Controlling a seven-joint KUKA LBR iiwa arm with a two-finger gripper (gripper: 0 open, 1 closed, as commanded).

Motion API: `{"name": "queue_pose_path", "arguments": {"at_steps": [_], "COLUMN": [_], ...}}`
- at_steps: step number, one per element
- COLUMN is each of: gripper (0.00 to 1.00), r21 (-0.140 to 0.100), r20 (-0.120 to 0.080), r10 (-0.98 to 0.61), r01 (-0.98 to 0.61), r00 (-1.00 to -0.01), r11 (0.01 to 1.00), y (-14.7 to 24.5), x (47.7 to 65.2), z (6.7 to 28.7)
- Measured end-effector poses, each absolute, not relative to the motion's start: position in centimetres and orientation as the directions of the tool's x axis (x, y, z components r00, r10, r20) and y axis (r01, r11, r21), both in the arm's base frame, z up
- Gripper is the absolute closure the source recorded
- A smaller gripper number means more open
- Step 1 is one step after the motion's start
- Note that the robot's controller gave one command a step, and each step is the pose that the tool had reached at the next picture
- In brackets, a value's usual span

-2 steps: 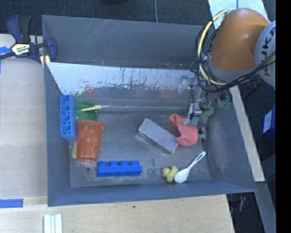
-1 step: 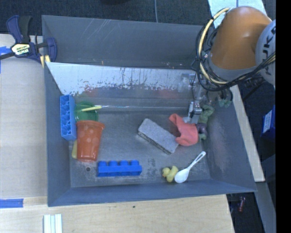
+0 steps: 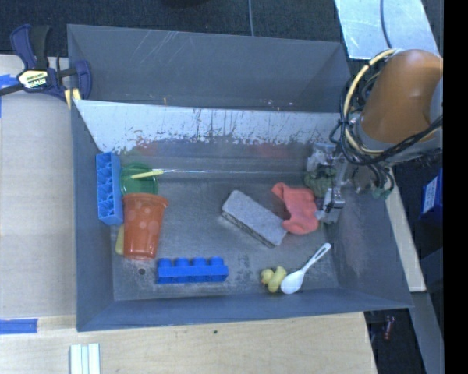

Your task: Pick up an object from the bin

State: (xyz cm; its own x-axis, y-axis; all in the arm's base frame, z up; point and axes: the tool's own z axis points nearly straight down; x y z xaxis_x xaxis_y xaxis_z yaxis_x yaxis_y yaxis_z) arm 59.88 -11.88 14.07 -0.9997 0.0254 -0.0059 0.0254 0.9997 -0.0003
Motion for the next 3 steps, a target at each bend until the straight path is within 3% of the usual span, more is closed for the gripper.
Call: {"name": "queue_pose_path", "arguments": {"at_steps": [1, 2, 3], "gripper": [0.00, 0.00, 1.00], "r21": [0.000, 0.000, 0.004], "r20": [-0.009, -0.008, -0.011], "r10": [0.042, -0.186, 0.207], "r01": [0.042, -0.186, 0.207], "r00": [-0.999, -0.983, -0.978], "r11": [0.999, 0.983, 0.978], "y": [-6.5, -5.4, -6.1], "x": [61.1, 62.0, 61.9], "z": [13.5, 10.6, 8.4]}}
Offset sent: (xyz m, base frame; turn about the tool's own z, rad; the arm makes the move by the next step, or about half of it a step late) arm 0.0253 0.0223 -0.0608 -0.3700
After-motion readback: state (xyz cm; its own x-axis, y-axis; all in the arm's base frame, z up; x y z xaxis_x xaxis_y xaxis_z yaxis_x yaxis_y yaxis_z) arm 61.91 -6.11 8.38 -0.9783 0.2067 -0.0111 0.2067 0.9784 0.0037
